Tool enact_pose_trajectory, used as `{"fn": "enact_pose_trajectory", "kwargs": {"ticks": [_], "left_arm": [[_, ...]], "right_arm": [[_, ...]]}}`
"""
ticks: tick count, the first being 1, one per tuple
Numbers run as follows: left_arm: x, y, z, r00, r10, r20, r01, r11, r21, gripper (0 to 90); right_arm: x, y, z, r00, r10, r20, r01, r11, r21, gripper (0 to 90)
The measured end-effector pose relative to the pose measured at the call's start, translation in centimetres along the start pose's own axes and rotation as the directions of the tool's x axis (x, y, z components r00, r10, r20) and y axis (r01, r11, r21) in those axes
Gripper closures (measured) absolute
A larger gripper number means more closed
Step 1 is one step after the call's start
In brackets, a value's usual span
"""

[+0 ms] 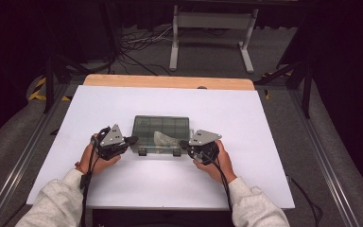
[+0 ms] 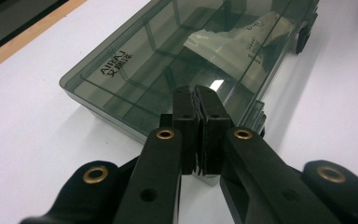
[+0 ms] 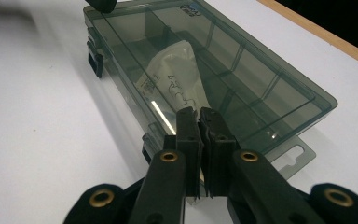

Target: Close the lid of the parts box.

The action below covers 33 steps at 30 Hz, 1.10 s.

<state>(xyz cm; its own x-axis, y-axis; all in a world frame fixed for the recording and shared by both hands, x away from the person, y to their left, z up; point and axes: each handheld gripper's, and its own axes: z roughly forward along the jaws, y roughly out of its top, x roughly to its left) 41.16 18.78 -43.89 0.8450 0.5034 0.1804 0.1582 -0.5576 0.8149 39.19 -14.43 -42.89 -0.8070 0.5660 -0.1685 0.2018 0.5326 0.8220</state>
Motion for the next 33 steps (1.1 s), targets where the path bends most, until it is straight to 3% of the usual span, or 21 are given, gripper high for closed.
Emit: {"fn": "enact_pose_trajectory", "kwargs": {"ticks": [16,22,29,32,33], "left_arm": [[-0.12,0.20,-0.41,0.9998,0.018,-0.012,-0.019,0.9995,-0.026,81.3],[-0.19,0.26,-0.49,0.9997,0.021,-0.016,-0.022,0.9988,-0.043,75.5],[-0.23,0.27,-0.56,0.9997,0.013,-0.020,-0.014,0.9982,-0.059,64.0],[-0.30,0.24,-0.57,0.9999,-0.002,-0.014,0.001,0.9969,-0.079,52.3],[-0.36,0.22,-0.52,0.9998,-0.008,-0.019,0.006,0.9967,-0.081,41.6]], "right_arm": [[-0.04,0.20,-0.36,1.0000,0.003,-0.003,-0.003,1.000,-0.021,82.8],[-0.05,0.23,-0.45,1.0000,0.008,-0.002,-0.008,1.000,-0.027,80.2],[-0.15,0.24,-0.50,0.9998,0.018,-0.006,-0.018,0.999,-0.037,74.3],[-0.14,0.24,-0.45,0.9997,0.022,-0.003,-0.023,0.999,-0.037,64.8],[-0.12,0.27,-0.39,0.9997,0.025,-0.004,-0.025,0.999,-0.044,53.1]]}}
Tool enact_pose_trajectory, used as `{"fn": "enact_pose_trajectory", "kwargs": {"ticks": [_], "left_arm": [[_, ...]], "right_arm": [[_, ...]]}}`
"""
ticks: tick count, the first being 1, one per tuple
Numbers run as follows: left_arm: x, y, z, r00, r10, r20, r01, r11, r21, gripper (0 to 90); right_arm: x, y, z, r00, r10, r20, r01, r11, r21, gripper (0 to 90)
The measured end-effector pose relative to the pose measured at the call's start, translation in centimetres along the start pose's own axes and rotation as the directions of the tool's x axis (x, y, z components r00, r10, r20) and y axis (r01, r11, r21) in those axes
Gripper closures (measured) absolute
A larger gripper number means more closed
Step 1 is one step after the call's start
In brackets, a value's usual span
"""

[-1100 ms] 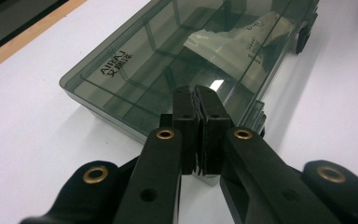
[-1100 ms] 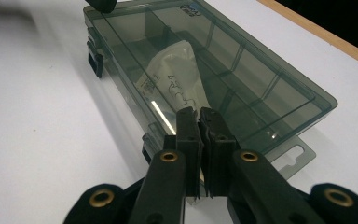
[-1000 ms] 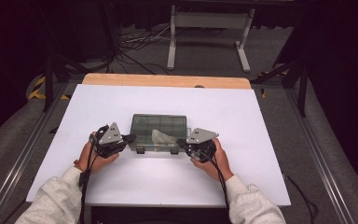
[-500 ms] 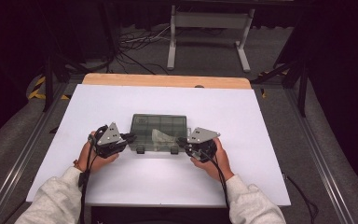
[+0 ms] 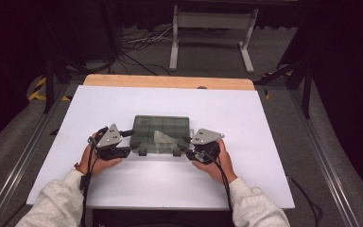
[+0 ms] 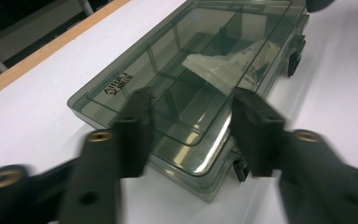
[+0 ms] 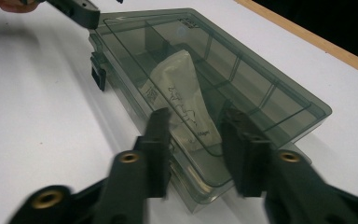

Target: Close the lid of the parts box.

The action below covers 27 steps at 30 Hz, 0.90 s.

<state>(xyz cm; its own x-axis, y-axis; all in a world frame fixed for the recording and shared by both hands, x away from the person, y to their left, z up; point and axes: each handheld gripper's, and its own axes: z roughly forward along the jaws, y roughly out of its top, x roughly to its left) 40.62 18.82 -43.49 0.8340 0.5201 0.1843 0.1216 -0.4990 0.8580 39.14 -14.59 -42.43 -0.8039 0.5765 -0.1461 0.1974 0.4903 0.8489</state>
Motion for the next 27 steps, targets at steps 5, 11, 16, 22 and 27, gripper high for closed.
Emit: {"fn": "enact_pose_trajectory", "kwargs": {"ticks": [5,11,16,22,27], "left_arm": [[-0.32,-0.11,0.20,1.0000,-0.004,-0.001,0.004,0.9998,-0.019,25.0],[-0.15,-0.25,0.29,0.9994,-0.035,0.009,0.035,0.9983,-0.047,11.0],[-0.05,-0.25,0.10,0.9987,-0.051,-0.001,0.051,0.9966,-0.065,4.7],[-0.19,-0.10,-0.33,0.9995,-0.032,0.008,0.032,0.9955,-0.089,3.5],[-0.46,0.09,-0.66,0.9997,-0.012,-0.022,0.010,0.9968,-0.079,3.9]], "right_arm": [[0.08,0.06,0.40,1.0000,0.009,0.002,-0.009,1.000,0.009,32.7],[0.13,0.07,0.56,0.9985,0.027,0.048,-0.026,1.000,-0.009,14.6],[0.01,0.09,0.62,0.9965,0.047,0.069,-0.046,0.999,-0.015,4.6],[0.25,0.19,0.66,0.9952,0.039,0.090,-0.036,0.999,-0.033,4.6],[0.00,0.44,0.12,0.9925,0.037,0.116,-0.031,0.998,-0.053,5.3]]}}
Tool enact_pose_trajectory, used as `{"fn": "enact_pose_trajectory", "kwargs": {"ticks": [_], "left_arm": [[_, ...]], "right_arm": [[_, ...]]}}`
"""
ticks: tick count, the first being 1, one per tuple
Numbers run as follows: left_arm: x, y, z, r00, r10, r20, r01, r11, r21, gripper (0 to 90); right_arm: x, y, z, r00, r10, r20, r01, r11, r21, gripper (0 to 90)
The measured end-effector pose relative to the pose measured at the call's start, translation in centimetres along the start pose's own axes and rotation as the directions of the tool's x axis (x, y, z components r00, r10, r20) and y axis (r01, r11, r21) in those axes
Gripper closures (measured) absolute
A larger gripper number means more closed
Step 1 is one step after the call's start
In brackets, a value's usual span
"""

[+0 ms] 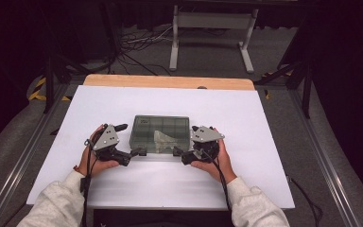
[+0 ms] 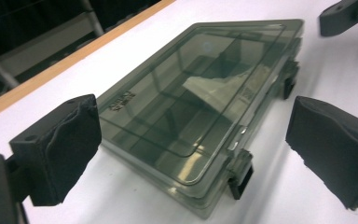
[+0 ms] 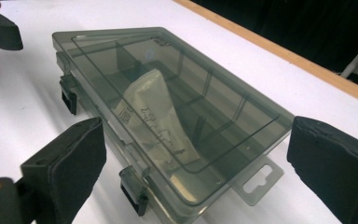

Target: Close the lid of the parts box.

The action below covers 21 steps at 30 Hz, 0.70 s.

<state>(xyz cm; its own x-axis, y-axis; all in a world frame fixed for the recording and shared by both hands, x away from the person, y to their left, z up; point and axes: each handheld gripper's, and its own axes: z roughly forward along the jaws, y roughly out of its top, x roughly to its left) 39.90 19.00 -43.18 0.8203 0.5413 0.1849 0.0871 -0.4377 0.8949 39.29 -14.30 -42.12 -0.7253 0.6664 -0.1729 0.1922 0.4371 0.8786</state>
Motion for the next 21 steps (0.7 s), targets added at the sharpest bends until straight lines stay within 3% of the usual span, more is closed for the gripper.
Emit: {"fn": "enact_pose_trajectory", "kwargs": {"ticks": [9,16,21], "left_arm": [[-0.3,0.2,-0.8,0.9996,0.021,-0.019,-0.021,0.9998,-0.008,3.8],[-0.7,0.4,-1.3,0.9989,0.037,-0.029,-0.038,0.9992,-0.016,3.8],[-0.7,0.4,-1.6,0.9984,0.040,-0.041,-0.041,0.9990,-0.018,3.7]], "right_arm": [[0.0,0.4,-1.1,0.9987,-0.037,0.036,0.037,0.999,-0.024,6.1],[0.1,0.9,-2.1,0.9964,-0.043,0.073,0.047,0.998,-0.053,7.2],[0.2,0.8,-2.6,0.9939,-0.045,0.101,0.050,0.998,-0.045,7.1]]}}
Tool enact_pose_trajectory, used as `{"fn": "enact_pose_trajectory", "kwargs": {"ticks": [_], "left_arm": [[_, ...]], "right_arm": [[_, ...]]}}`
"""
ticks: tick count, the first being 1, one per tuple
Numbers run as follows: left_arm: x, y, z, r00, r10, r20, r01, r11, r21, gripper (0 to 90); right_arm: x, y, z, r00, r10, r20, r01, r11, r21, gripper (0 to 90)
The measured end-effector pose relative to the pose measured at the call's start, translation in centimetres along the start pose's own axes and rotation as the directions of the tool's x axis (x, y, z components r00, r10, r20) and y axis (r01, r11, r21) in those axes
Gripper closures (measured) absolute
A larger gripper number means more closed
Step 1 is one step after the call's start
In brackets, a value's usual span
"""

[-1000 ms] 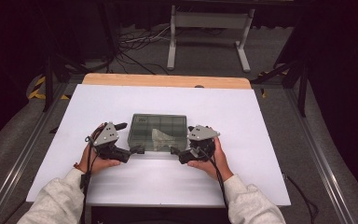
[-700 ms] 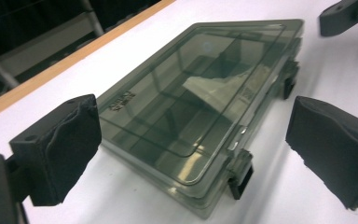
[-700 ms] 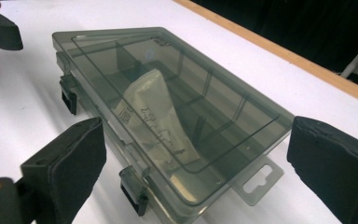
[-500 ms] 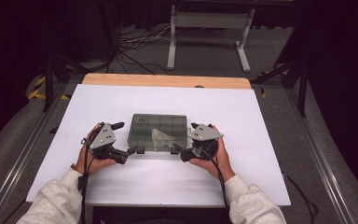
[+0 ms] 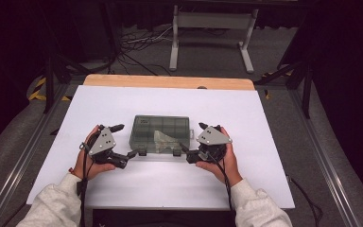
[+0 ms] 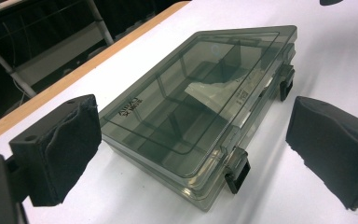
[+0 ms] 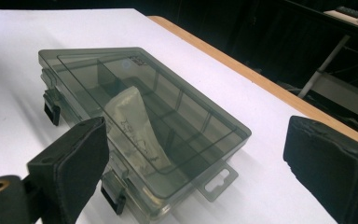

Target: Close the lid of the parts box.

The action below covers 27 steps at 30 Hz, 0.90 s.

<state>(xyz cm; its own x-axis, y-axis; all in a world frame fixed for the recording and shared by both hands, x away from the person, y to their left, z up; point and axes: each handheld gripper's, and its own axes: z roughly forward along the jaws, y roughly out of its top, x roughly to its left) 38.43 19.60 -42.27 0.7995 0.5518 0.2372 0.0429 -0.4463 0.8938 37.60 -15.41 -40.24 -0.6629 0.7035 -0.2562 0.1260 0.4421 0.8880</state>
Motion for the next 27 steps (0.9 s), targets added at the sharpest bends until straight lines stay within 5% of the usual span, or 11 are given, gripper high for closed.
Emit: {"fn": "enact_pose_trajectory", "kwargs": {"ticks": [27], "left_arm": [[-0.3,-0.8,-2.7,0.9980,-0.049,-0.039,0.049,0.9988,-0.006,3.6]], "right_arm": [[-0.6,-1.1,-3.0,0.9978,0.019,0.063,-0.021,0.999,0.029,7.2]]}}
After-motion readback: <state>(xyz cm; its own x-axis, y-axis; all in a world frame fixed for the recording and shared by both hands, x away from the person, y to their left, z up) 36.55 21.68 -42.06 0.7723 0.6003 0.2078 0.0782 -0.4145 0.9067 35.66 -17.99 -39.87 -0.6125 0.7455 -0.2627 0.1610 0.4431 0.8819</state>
